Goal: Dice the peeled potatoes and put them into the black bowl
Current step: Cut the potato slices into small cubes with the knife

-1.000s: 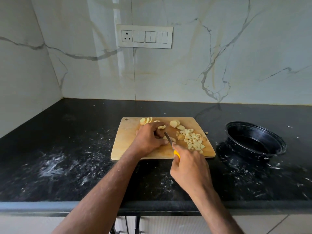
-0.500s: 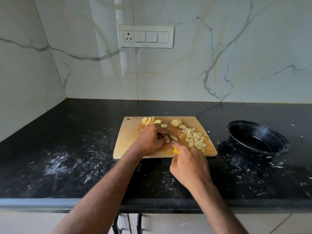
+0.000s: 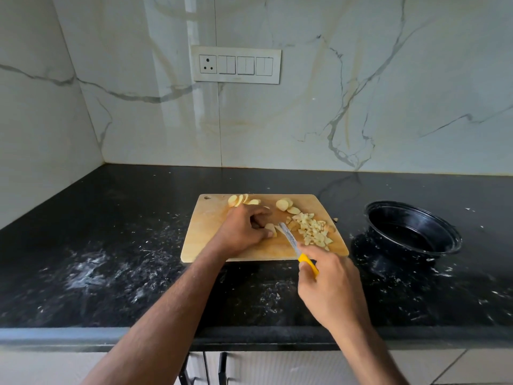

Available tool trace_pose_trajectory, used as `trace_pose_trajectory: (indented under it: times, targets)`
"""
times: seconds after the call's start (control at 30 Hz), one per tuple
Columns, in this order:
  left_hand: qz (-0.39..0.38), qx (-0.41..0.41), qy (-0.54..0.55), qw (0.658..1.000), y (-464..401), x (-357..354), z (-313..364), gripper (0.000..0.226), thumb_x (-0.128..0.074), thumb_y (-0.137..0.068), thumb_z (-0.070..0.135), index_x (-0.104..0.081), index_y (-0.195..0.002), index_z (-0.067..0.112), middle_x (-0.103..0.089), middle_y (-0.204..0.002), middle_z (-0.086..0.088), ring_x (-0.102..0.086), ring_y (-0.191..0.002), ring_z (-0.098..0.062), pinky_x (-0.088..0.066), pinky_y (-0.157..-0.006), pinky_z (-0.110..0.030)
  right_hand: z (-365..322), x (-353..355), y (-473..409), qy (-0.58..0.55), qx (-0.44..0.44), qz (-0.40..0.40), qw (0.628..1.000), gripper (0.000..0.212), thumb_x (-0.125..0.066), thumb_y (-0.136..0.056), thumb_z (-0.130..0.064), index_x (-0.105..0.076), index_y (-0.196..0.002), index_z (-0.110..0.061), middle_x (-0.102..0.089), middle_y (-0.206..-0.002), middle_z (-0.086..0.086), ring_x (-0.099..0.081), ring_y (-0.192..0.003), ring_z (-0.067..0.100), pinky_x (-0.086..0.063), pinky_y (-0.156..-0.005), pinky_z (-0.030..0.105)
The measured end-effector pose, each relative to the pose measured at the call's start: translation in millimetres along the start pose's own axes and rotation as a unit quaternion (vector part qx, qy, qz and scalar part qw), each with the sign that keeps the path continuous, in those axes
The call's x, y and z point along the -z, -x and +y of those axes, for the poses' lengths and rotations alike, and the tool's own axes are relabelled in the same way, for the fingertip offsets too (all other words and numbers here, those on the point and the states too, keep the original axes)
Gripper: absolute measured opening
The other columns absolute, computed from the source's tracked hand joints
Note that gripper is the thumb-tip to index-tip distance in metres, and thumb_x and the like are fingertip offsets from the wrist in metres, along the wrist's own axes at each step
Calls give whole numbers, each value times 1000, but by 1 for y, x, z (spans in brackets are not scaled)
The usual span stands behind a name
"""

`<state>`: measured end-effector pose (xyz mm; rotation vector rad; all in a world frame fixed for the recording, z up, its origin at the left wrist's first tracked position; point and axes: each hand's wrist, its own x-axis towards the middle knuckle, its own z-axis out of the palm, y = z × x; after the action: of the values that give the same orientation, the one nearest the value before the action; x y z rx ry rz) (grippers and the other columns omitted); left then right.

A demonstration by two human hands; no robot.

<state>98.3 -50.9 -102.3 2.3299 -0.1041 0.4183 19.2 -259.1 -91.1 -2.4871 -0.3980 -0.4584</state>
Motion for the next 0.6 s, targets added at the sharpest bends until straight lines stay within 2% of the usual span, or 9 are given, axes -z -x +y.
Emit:
trace_pose_trajectory:
  times: [0.07, 0.17, 0.27, 0.37, 0.5, 0.6]
  targets:
    - [4, 13, 35, 999, 0, 4, -1, 61, -89, -73, 13, -67, -129, 14, -74, -86, 8, -64, -76, -1, -47, -69, -8, -6, -8, -7, 0, 10, 12, 1000, 42, -61, -89, -22, -64, -131, -30, -75, -108, -8, -70, -92, 17, -60, -80, 34]
    - [10, 22, 57, 998, 1, 5, -2, 61, -89, -70, 6, -68, -127, 8, -75, -78, 8, -66, -72, 2, -51, -69, -12, -13, -22, -18, 4, 23, 6, 1000, 43, -59, -91, -23, -62, -133, -29, -75, -102, -5, -69, -89, 18, -60, -77, 34]
    - [15, 22, 71, 997, 2, 6, 0, 59, -89, -69, 4, -68, -125, 7, -76, -76, 6, -68, -73, 1, -52, -70, -12, -15, -32, -22, 27, 27, -8, 999, 46, -55, -93, -30, -56, -139, -33, -73, -94, -3, -66, -84, 18, -56, -72, 30]
    - [19, 24, 64, 997, 1, 6, 0, 59, -90, -69, 6, -69, -124, 9, -77, -77, 7, -70, -75, 1, -54, -74, -13, -13, -36, -22, 36, 35, -15, 999, 47, -53, -95, -33, -52, -141, -34, -72, -95, -1, -64, -86, 19, -50, -72, 29]
    - [19, 22, 63, 998, 1, 4, -1, 60, -90, -69, 7, -69, -125, 8, -77, -76, 7, -71, -77, 0, -57, -81, -21, -13, -38, -23, 50, 41, -22, 998, 47, -52, -94, -33, -52, -142, -33, -73, -94, 0, -67, -87, 22, -53, -75, 34]
    - [14, 20, 56, 998, 2, 4, 0, 62, -89, -71, 8, -67, -129, 9, -77, -76, 9, -70, -78, 2, -56, -82, -18, -13, -33, -25, 21, 37, -36, 998, 44, -55, -95, -29, -56, -139, -31, -73, -99, -1, -67, -91, 20, -55, -78, 34]
